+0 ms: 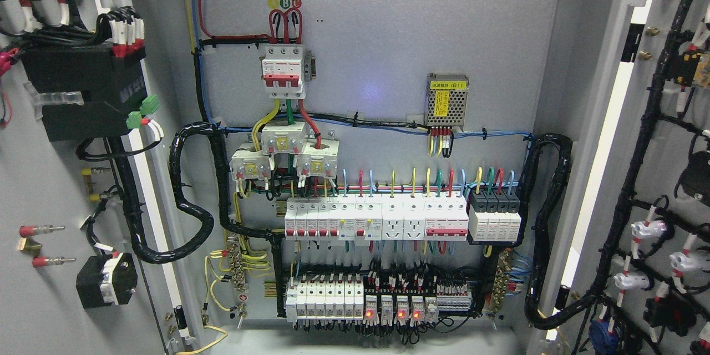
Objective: Open door with both hands
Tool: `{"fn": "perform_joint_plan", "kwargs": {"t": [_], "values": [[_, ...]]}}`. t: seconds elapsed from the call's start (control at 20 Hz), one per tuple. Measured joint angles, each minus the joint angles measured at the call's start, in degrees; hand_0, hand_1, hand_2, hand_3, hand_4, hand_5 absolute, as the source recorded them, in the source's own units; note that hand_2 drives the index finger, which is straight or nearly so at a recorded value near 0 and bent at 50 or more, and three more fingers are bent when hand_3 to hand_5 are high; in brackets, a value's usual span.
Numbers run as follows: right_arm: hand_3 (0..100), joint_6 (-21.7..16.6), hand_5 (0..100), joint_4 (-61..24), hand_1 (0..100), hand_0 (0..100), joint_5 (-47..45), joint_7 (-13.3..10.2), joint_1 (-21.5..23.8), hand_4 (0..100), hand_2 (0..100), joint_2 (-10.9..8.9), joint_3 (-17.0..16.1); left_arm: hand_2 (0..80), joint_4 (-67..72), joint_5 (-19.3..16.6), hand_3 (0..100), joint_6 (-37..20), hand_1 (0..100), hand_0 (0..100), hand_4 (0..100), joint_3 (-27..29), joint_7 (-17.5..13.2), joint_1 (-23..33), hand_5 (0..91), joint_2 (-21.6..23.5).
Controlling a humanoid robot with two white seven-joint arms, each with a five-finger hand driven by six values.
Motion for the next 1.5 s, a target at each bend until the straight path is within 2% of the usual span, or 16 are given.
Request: {"fn": "perform_joint_plan", "kwargs": {"t": [0.1, 0.2, 0.3, 0.4, 0.6, 0.8, 0.95, 1.1, 1.3, 1.4, 1.5], "values": [[0, -7.3, 0, -1.9, 0, 0, -0.1, -0.2, 4.4, 0, 0, -1.25, -2.8, 0.0, 0.0, 0.0, 0, -0.1, 0, 0, 0, 0.0, 0.0, 0.0, 0.0, 0.0], [0, -13.0, 0, -3.7, 0, 0, -0.6, -0.3, 7.7, 0, 0, -2.24, -5.1, 0.0, 0.0, 0.0, 0, -0.2, 0, 0, 0, 0.0, 0.0, 0.0, 0.0, 0.0], [0, -16.6, 0, -5.2, 0, 0, -2.5, -0.6, 10.1, 0, 0, -3.05, -7.5, 0.0, 0.0, 0.0, 0, -0.2, 0, 0, 0, 0.0, 0.0, 0.0, 0.0, 0.0], [0, -18.3, 0, -6.4, 0, 0, -6.1, -1.7, 11.8, 0, 0, -3.72, -10.1, 0.0, 0.0, 0.0, 0, -0.2, 0, 0, 0, 0.0, 0.0, 0.0, 0.0, 0.0], [0, -19.6, 0, -8.3, 0, 0, -12.4, -4.1, 13.6, 0, 0, -4.88, -14.4, 0.0, 0.0, 0.0, 0, -0.1, 0, 0, 0, 0.0, 0.0, 0.1, 0.0, 0.0], [0, -19.9, 0, -9.7, 0, 0, -15.7, -4.7, 14.1, 0, 0, -6.18, -17.8, 0.0, -0.9, 0.1, 0, 0.3, 0, 0, 0, -0.6, -1.6, 1.7, 0.0, 0.1], [0, -19.9, 0, -10.3, 0, 0, -16.9, -5.0, 14.2, 0, 0, -7.09, -19.5, 0.0, -7.1, 0.3, 0, -0.3, 0, 0, 0, -3.3, -2.4, 4.5, 0.0, 0.4], [0, -20.0, 0, -10.9, 0, 0, -17.7, -5.0, 14.0, 0, 0, -7.82, -20.9, 0.0, -20.4, 0.4, 0, -1.1, 0, 0, 0, -9.6, -2.7, 10.3, 0.0, 1.8], [0, -20.0, 0, -11.2, 0, 0, -18.2, -5.0, 13.2, 0, 0, -8.58, -22.3, 0.0, -43.7, 0.4, 0, -1.8, 0, 0, 0, -19.2, -1.8, 15.9, 0.0, 7.2], [0, -20.0, 0, -11.3, 0, 0, -18.4, -5.0, 12.5, 0, 0, -9.05, -22.8, 0.0, -54.3, 0.3, 0, -4.9, 0, 0, 0, -23.6, -1.6, 16.6, 0.0, 9.9], [0, -20.0, 0, -11.4, 0, 0, -18.5, -5.0, 11.9, 0, 0, -9.66, -23.4, 0.0, -62.8, 0.3, 0, -11.1, 0, 0, 0, -27.4, -1.5, 16.6, 0.0, 12.0]]}}
